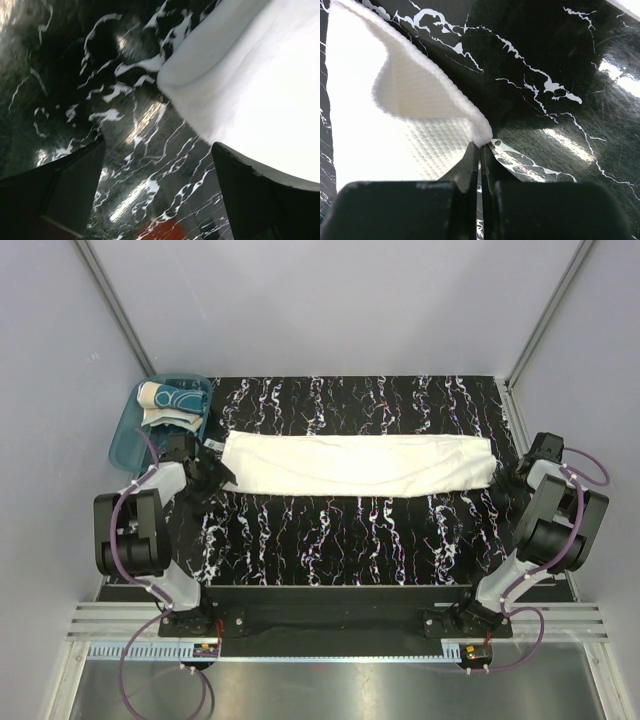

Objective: Roll the towels
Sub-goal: Fold the towel

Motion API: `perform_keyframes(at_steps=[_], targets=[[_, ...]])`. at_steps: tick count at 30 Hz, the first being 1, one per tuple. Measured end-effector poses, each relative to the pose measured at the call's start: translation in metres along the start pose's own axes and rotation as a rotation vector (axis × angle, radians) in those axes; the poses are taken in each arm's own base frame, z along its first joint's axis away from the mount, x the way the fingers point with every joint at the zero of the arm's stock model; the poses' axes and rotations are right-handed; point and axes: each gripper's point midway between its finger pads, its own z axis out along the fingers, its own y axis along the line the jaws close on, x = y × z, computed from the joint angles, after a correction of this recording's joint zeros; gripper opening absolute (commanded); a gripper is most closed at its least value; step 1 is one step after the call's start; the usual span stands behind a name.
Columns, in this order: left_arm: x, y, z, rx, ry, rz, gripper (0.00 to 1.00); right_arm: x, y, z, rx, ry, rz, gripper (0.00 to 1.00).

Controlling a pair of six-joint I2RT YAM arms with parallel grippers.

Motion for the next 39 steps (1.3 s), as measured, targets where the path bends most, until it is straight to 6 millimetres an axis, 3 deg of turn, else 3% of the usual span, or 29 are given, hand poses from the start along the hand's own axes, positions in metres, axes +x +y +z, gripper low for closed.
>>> perform_keyframes(at_steps=[7,9,10,11,16,23,25,28,32,35,39], targets=[[-0.028,-0.023,0.015,0.034,-0.04,-0.039,0.84,0.002,-0.001,0.0,0.005,0.006,-0.003,0.0],[-0.035,-0.027,0.019,0.036,-0.052,-0.047,0.7,0.002,-0.002,0.0,0.006,0.006,-0.004,0.0],[-0.037,-0.028,0.021,0.033,-0.054,-0.052,0.58,0.002,-0.002,0.0,0.006,0.007,-0.005,0.0],[-0.04,-0.029,0.023,0.03,-0.057,-0.058,0.26,0.002,-0.002,0.0,0.007,0.007,-0.006,0.0],[-0.04,-0.027,0.033,0.019,-0.05,-0.069,0.0,0.004,-0.004,0.003,0.012,0.016,-0.005,0.0],[-0.041,-0.027,0.029,0.019,-0.053,-0.049,0.0,0.007,-0.005,0.001,0.011,0.03,0.0,0.0],[-0.041,-0.028,0.018,0.003,-0.047,-0.034,0.0,0.006,-0.001,-0.012,-0.002,0.035,0.012,0.0],[-0.054,-0.043,-0.015,0.021,-0.078,-0.004,0.0,-0.013,0.018,-0.051,-0.058,-0.011,0.032,0.0],[-0.086,-0.086,-0.088,0.134,-0.207,0.056,0.0,-0.055,0.056,-0.124,-0.191,-0.144,0.036,0.0],[-0.101,-0.107,-0.14,0.21,-0.301,0.086,0.0,-0.078,0.07,-0.175,-0.271,-0.243,0.048,0.0],[-0.101,-0.113,-0.17,0.247,-0.324,0.105,0.0,-0.086,0.073,-0.205,-0.312,-0.269,0.069,0.0]])
